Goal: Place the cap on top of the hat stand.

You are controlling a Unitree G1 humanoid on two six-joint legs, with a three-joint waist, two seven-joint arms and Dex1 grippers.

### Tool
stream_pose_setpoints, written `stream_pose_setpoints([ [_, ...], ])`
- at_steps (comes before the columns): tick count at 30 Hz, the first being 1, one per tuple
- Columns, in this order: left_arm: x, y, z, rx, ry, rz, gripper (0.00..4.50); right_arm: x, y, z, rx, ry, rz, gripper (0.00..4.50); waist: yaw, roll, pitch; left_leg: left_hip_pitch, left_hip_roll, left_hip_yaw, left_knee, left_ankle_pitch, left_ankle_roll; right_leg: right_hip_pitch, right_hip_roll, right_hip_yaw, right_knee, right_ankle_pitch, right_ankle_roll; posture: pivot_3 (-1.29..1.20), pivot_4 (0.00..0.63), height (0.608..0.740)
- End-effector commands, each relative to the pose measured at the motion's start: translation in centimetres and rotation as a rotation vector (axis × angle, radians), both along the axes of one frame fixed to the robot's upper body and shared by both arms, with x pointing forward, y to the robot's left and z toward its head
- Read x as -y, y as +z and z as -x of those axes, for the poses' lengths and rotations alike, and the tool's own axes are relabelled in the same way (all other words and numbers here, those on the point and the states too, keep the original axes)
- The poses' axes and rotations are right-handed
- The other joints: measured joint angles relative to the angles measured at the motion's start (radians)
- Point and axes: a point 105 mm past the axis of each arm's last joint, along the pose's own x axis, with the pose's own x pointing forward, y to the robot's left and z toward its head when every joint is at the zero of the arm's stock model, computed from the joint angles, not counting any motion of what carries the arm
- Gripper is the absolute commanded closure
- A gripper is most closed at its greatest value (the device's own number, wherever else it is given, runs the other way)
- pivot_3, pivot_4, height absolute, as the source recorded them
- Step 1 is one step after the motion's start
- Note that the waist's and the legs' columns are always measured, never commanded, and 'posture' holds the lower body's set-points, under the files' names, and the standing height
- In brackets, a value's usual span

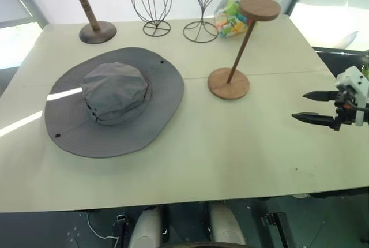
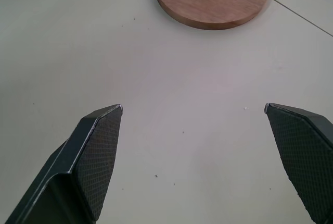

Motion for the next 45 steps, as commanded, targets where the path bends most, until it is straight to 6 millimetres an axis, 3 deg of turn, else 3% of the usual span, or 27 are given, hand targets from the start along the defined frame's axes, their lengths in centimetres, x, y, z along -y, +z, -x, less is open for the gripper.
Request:
stream_pose_setpoints([
  [1,0.0,0.8,0.2,0.022,-0.009,-0.016,0.00,0.5,1.8,0.1,0.061,-0.001,0.027,0.02,0.001,0.000,0.000,0.000,0.000,0.000,0.000,0.000,0.000,0.000,0.000,0.000,0.000,0.000,0.000,0.00,0.150,0.739],
  [13,0.4,1.3,-1.6,0.076,-0.017,-0.010,0.00,1.1,1.5,-0.3,0.082,-0.032,0.018,0.02,0.003,0.000,0.000,0.000,0.000,0.001,0.001,0.000,0.000,0.001,0.000,-0.001,0.001,0.000,0.001,0.00,0.150,0.739],
  [17,4.1,2.3,-3.5,0.095,-0.199,-0.067,0.00,0.0,2.3,0.0,0.086,0.027,0.017,0.02,0.004,0.000,0.000,0.000,0.000,0.001,0.002,0.000,0.000,0.001,0.000,-0.001,0.001,0.000,0.001,0.00,0.150,0.739],
  [23,13.9,1.1,-5.7,-0.006,-0.628,-0.215,0.00,-5.2,4.3,1.8,0.099,0.212,-0.059,0.02,0.005,0.000,0.000,0.000,0.000,0.001,0.002,0.000,0.000,0.001,0.000,0.000,0.001,0.001,0.001,0.00,0.150,0.739],
  [26,15.4,1.0,-5.9,-0.008,-0.686,-0.227,0.00,-6.1,4.5,2.6,0.092,0.236,-0.068,0.02,0.005,0.000,0.000,0.000,0.000,0.000,0.002,0.000,0.000,0.001,0.000,-0.001,0.001,0.001,0.001,0.00,0.150,0.739],
  [30,18.3,0.8,-6.0,-0.071,-0.881,-0.305,0.00,-8.7,3.9,6.0,0.027,0.352,-0.047,0.02,0.011,0.000,0.000,0.000,0.000,0.001,0.002,0.000,0.001,0.002,0.002,-0.002,0.002,0.001,0.001,0.00,0.150,0.739],
  [40,18.9,-3.4,-6.6,-0.183,-1.071,-0.531,0.00,-11.3,4.7,9.2,-0.006,0.404,-0.071,0.02,0.016,0.000,0.000,0.001,0.003,-0.001,0.013,-0.001,0.003,0.009,0.011,-0.003,0.002,0.001,0.001,0.00,0.150,0.739],
  [45,20.0,-5.7,-8.7,-0.049,-1.067,-0.632,0.00,-11.6,5.2,9.5,0.010,0.386,-0.081,0.02,0.034,0.000,0.000,0.001,0.003,-0.001,0.014,-0.001,0.004,0.009,0.011,-0.003,0.003,0.001,0.002,0.00,0.150,0.739],
])
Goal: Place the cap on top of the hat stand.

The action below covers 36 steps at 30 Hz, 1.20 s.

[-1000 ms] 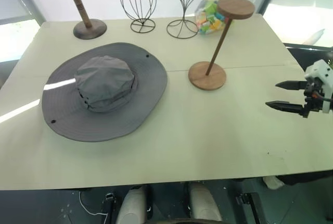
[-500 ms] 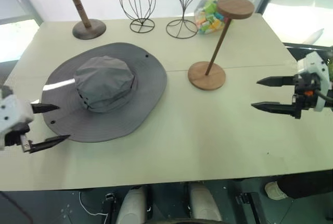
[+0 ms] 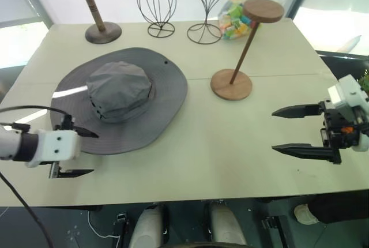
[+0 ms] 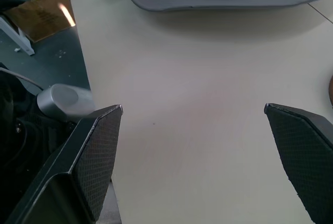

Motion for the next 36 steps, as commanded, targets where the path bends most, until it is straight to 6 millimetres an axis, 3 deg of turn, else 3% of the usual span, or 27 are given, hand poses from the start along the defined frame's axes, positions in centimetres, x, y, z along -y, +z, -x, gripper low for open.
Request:
stream_pose_setpoints([
  [1,1.0,-0.8,-1.3,0.117,-0.027,-0.002,0.00,-0.3,1.4,0.5,0.051,0.001,0.000,0.02,0.004,0.000,0.000,0.000,0.000,0.000,0.000,0.000,0.000,0.000,0.000,0.000,0.000,0.000,0.000,0.00,0.150,0.739],
  [5,2.3,-1.2,-2.1,0.172,-0.021,0.056,0.00,-0.4,1.9,0.7,0.055,-0.017,-0.015,0.02,0.007,-0.002,0.000,-0.001,0.000,-0.002,0.002,0.000,0.000,0.001,0.000,0.000,0.000,0.001,0.002,0.00,0.150,0.739],
  [11,3.3,-0.9,-4.5,0.447,0.045,0.085,0.00,-0.5,2.0,0.7,0.060,-0.034,-0.028,0.02,0.006,-0.003,-0.001,-0.001,0.000,-0.002,0.002,0.000,0.000,0.002,0.000,0.000,0.000,0.002,0.003,0.00,0.150,0.739],
  [24,3.6,-2.0,-6.1,0.681,0.168,0.091,0.00,-0.6,3.3,-0.3,0.098,-0.053,-0.083,0.02,0.010,-0.003,-0.001,0.000,0.000,-0.002,0.003,0.000,0.000,0.002,0.000,0.000,0.000,0.002,0.004,0.00,0.150,0.739],
  [27,3.5,-2.0,-6.4,0.688,0.181,0.100,0.88,-0.5,4.0,-0.7,0.091,-0.070,-0.126,0.00,0.008,-0.003,-0.001,0.000,0.000,-0.002,0.003,0.000,0.000,0.002,0.000,0.000,0.000,0.002,0.004,0.00,0.150,0.739],
  [34,3.0,-0.7,-7.6,0.729,0.227,0.135,4.39,-0.7,4.4,-0.4,0.115,-0.062,-0.122,0.00,0.008,-0.003,-0.002,-0.001,0.000,-0.003,0.003,0.000,0.000,0.002,0.000,-0.001,0.000,0.002,0.004,0.00,0.150,0.739],
  [36,2.8,0.3,-8.2,0.747,0.265,0.169,4.47,-0.7,4.5,-0.3,0.119,-0.059,-0.123,0.00,0.008,-0.003,-0.002,-0.001,0.000,-0.003,0.003,0.000,0.000,0.002,-0.001,0.000,0.000,0.002,0.004,0.00,0.150,0.739],
])
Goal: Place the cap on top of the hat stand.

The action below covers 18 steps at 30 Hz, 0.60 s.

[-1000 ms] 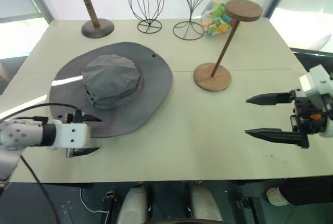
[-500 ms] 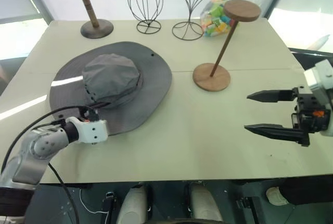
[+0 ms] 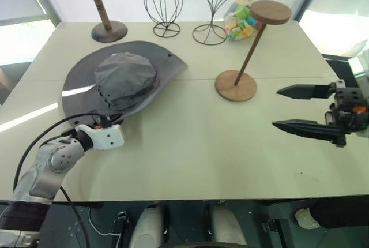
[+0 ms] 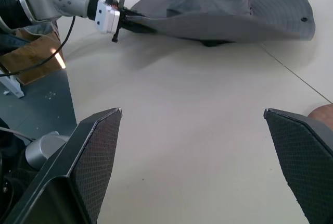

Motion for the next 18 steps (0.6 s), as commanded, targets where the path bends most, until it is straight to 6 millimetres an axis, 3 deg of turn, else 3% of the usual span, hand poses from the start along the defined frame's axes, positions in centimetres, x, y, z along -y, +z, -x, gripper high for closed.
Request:
stream_pose_setpoints([
  [1,-0.4,3.2,-1.4,0.079,0.053,0.121,4.47,-0.1,1.2,0.5,0.066,0.006,0.018,0.00,0.001,0.000,0.000,0.000,0.000,0.000,0.000,0.000,0.000,0.000,0.000,0.000,0.000,0.000,0.000,0.00,0.150,0.739],
  [6,0.4,7.6,-3.2,0.112,0.065,0.313,4.47,0.2,1.3,0.6,0.073,-0.010,0.018,0.00,0.003,0.000,0.000,0.000,0.000,0.000,0.001,0.000,0.000,0.000,0.000,-0.001,0.000,0.000,0.000,0.00,0.150,0.739],
  [11,5.0,13.8,-5.2,0.183,-0.077,0.402,4.47,1.0,3.2,0.8,0.124,-0.047,-0.068,0.00,0.020,-0.001,0.001,-0.001,-0.001,0.000,0.002,0.000,0.000,0.000,0.001,-0.001,0.001,0.001,0.001,0.00,0.150,0.739],
  [18,8.4,21.7,-5.4,0.366,-0.245,0.375,4.47,2.9,4.4,1.5,0.159,-0.162,-0.115,0.00,0.019,-0.001,0.001,-0.003,-0.001,-0.001,0.011,-0.002,0.005,0.002,0.003,-0.001,0.000,0.001,0.002,0.00,0.150,0.739],
])
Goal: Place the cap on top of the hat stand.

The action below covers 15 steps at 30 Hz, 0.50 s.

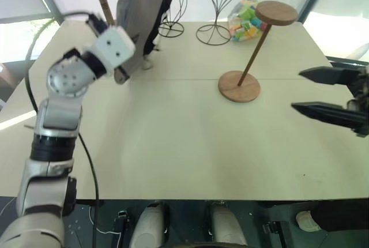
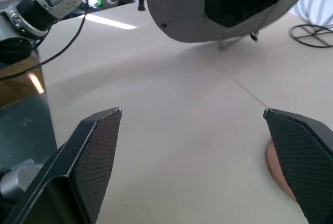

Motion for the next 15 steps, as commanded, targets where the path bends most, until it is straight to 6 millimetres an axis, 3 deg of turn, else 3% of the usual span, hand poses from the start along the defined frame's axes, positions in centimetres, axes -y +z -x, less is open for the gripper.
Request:
stream_pose_setpoints([
  [1,1.7,4.2,0.9,0.151,-0.074,-0.032,4.47,0.8,1.2,1.0,0.052,-0.048,-0.020,0.00,0.001,0.000,0.000,0.000,0.000,0.000,0.000,0.000,0.000,0.000,0.000,0.000,0.000,0.000,0.000,0.00,0.150,0.739],
  [6,4.7,9.3,2.0,0.340,-0.177,-0.066,4.47,1.9,1.2,2.0,0.059,-0.128,-0.039,0.00,0.003,-0.001,0.001,-0.001,0.000,-0.001,0.002,0.000,0.000,0.001,0.002,0.000,0.000,0.000,0.000,0.00,0.150,0.739],
  [10,7.4,11.9,2.9,0.450,-0.269,-0.087,4.47,3.0,1.4,2.8,0.072,-0.195,-0.056,0.00,0.005,-0.002,0.001,-0.001,0.000,-0.001,0.003,0.000,0.001,0.002,0.002,0.000,-0.001,0.000,0.001,0.00,0.150,0.739],
  [15,11.7,12.9,4.2,0.564,-0.413,-0.116,4.47,4.0,1.6,3.9,0.094,-0.263,-0.089,0.00,0.004,-0.002,0.001,-0.001,-0.001,-0.001,0.003,0.000,0.001,0.003,0.002,0.000,-0.001,0.001,0.001,0.00,0.150,0.739],
])
